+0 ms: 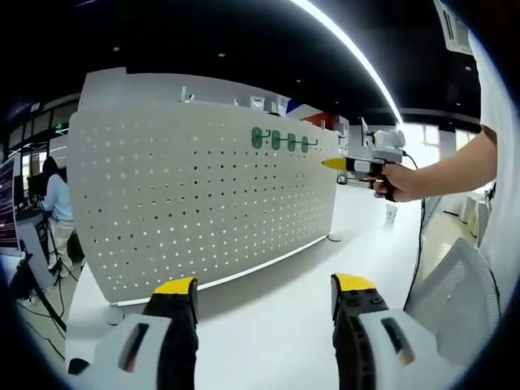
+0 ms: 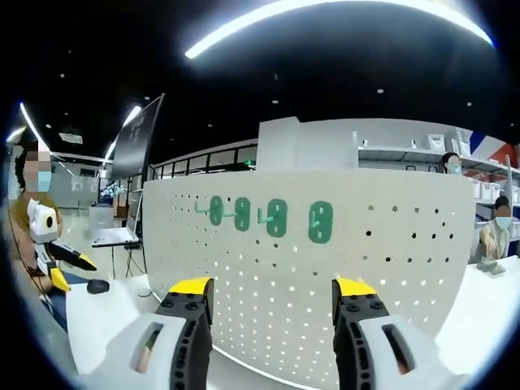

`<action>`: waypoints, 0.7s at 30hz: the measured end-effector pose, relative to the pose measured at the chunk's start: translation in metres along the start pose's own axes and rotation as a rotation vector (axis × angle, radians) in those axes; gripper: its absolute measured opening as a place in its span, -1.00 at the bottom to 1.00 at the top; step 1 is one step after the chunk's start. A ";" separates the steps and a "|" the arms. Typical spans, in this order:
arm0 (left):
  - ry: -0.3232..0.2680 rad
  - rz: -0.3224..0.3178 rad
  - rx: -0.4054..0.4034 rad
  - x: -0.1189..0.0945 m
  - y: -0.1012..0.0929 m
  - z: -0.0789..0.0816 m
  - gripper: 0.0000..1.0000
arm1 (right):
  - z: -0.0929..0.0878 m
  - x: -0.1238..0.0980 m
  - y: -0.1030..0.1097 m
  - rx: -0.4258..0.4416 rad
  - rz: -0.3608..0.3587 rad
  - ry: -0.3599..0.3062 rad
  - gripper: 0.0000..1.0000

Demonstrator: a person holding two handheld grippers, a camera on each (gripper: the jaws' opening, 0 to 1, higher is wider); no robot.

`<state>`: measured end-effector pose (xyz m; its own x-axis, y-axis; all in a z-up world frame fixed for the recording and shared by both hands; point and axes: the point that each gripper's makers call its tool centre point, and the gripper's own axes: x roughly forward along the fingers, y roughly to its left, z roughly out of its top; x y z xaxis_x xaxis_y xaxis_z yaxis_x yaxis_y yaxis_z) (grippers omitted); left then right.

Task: Insert the hook assembly into the mounting plate slot until the hook locks in place.

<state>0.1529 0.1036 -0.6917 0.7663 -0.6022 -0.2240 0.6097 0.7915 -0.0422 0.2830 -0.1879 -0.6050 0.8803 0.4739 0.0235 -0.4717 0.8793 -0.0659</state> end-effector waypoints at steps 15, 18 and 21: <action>-0.021 -0.018 -0.005 0.002 -0.004 0.003 0.39 | -0.017 -0.050 0.010 0.049 -0.003 0.018 0.15; -0.021 -0.019 -0.005 0.001 -0.005 0.003 0.40 | -0.023 -0.060 0.013 0.056 0.000 0.027 0.16; -0.022 -0.016 -0.006 0.000 -0.004 0.002 0.41 | -0.031 -0.071 0.017 0.057 0.009 0.042 0.17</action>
<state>0.1509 0.0996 -0.6898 0.7609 -0.6167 -0.2016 0.6206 0.7824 -0.0511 0.2141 -0.2079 -0.6388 0.8770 0.4801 -0.0191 -0.4803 0.8771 -0.0087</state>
